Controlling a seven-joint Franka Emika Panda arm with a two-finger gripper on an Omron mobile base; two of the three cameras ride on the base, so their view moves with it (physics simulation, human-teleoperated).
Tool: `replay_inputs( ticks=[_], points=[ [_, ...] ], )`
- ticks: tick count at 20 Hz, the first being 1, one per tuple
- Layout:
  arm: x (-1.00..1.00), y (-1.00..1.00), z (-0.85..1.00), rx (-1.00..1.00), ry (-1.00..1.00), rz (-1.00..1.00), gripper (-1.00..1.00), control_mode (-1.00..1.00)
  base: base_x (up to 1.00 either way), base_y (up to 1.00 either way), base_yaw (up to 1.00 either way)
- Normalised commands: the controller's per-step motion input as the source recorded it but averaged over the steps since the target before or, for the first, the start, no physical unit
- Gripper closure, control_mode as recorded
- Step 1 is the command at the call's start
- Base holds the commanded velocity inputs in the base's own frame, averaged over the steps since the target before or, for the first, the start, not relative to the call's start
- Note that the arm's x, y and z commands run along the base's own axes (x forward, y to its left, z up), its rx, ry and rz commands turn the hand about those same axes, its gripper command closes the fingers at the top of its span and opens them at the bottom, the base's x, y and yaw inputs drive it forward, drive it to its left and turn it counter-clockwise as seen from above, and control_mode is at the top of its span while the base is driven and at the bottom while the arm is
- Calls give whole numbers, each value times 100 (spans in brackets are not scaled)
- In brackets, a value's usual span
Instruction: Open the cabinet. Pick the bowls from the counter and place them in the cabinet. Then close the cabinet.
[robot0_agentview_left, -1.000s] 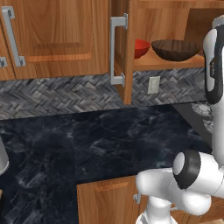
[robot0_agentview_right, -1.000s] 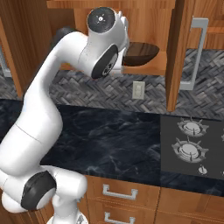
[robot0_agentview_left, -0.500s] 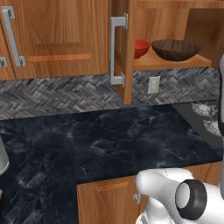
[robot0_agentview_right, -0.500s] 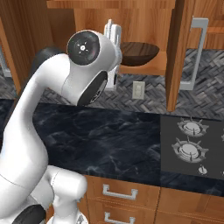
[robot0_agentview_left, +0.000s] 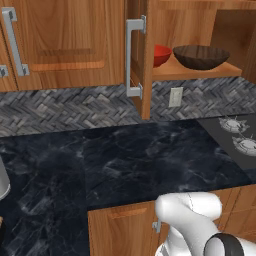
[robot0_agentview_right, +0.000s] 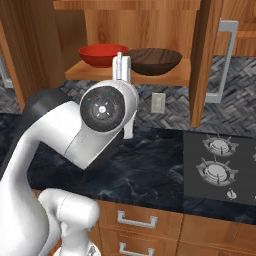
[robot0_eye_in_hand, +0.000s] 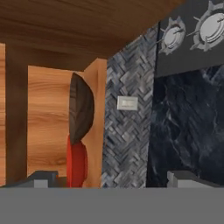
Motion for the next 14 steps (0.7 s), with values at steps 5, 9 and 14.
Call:
replay_inputs(
  ticks=[5, 9, 14],
  points=[
    [-67, -3, -58, 0, -25, 20, -100, -100, 0, 0, 0],
    [-47, -8, -5, 0, -25, 20, -100, -100, 0, 0, 0],
    [-14, -11, -4, 0, -14, 20, -100, -100, 0, 0, 0]
  ],
)
